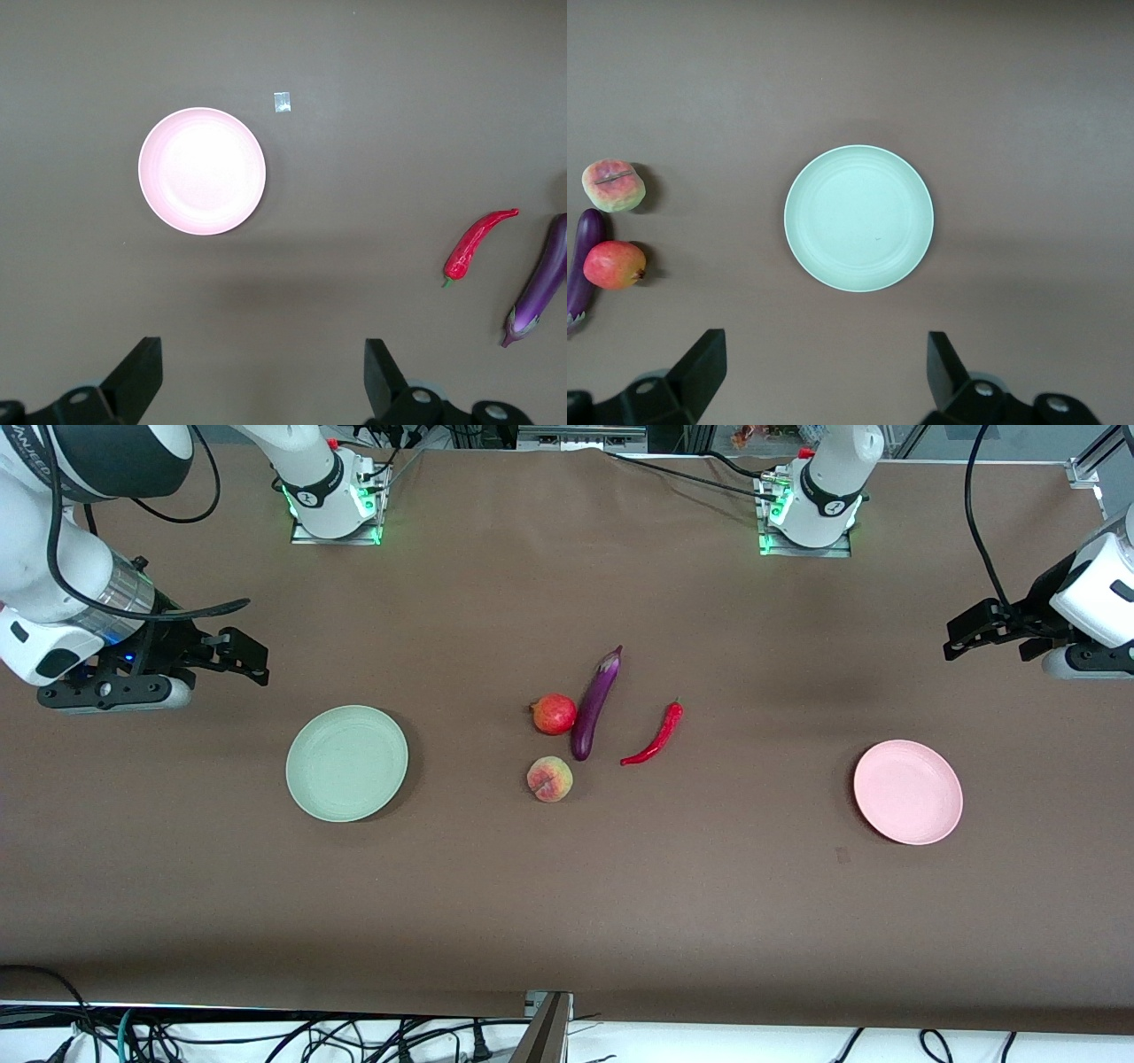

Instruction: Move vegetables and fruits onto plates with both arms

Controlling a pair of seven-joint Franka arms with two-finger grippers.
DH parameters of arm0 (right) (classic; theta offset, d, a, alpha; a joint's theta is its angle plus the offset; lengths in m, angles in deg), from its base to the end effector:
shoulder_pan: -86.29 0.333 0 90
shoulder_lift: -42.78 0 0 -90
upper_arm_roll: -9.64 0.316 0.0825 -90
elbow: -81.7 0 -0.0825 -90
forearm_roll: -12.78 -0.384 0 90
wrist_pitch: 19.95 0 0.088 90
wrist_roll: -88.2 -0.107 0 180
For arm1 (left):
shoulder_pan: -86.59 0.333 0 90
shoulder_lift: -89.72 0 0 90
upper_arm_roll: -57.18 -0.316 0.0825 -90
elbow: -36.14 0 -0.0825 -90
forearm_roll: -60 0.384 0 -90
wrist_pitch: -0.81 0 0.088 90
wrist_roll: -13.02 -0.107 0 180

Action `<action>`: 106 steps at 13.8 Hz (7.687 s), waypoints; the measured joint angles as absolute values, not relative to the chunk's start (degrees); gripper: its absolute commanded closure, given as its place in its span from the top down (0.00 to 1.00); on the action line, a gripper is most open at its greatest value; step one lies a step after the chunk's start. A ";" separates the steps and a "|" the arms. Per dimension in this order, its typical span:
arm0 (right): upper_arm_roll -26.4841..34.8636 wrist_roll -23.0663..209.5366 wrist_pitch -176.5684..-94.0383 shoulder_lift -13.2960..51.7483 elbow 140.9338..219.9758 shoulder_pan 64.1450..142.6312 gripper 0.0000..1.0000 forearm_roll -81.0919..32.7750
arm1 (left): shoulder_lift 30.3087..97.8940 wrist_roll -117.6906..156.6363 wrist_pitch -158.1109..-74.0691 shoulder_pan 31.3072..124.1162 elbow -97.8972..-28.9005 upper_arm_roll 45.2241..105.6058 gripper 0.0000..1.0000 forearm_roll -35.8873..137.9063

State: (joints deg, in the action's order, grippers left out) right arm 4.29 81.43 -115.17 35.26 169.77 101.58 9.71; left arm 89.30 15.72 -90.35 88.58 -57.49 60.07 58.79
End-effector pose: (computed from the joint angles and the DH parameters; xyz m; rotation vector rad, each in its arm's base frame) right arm 0.5900 0.1122 0.5730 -3.1007 -0.0792 0.0183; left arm 0.5561 -0.0109 0.5923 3.1203 0.0505 -0.0797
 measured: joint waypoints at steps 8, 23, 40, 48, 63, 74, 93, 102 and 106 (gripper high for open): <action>4.51 81.43 -115.67 35.26 169.71 101.79 1.00 9.61 | 88.70 15.72 -89.57 88.57 -56.84 60.09 1.00 58.79; 4.56 81.43 -115.61 35.26 169.67 101.85 1.00 9.61 | 88.60 15.72 -88.94 88.57 -56.67 60.09 1.00 58.79; 4.51 81.43 -115.56 35.26 169.67 101.84 1.00 9.60 | 82.58 14.81 -84.85 87.63 -56.81 60.39 1.00 52.56; 4.52 81.43 -115.56 35.26 169.69 101.85 1.00 9.57 | 63.05 15.09 -95.82 67.50 -54.28 61.66 1.00 52.60; 4.51 81.43 -115.65 35.26 169.68 101.85 1.00 9.56 | 49.94 13.25 -118.93 56.86 -59.97 61.70 0.63 60.45; 5.36 81.43 -115.73 35.28 169.60 102.08 1.00 9.50 | 52.26 12.98 -115.58 59.50 -57.82 59.67 0.06 61.12; 5.60 81.71 -114.74 33.61 170.35 102.47 1.00 9.49 | 52.39 -15.13 -113.96 96.46 -56.65 59.09 0.56 73.05; 6.61 57.66 -128.48 19.35 171.03 120.18 1.00 5.28 | 52.71 -18.16 -113.12 96.16 -55.49 60.37 1.00 73.18; 6.67 40.93 -144.61 8.22 170.81 132.08 1.00 5.44 | 56.57 -18.04 -103.48 95.95 -52.28 63.63 1.00 73.16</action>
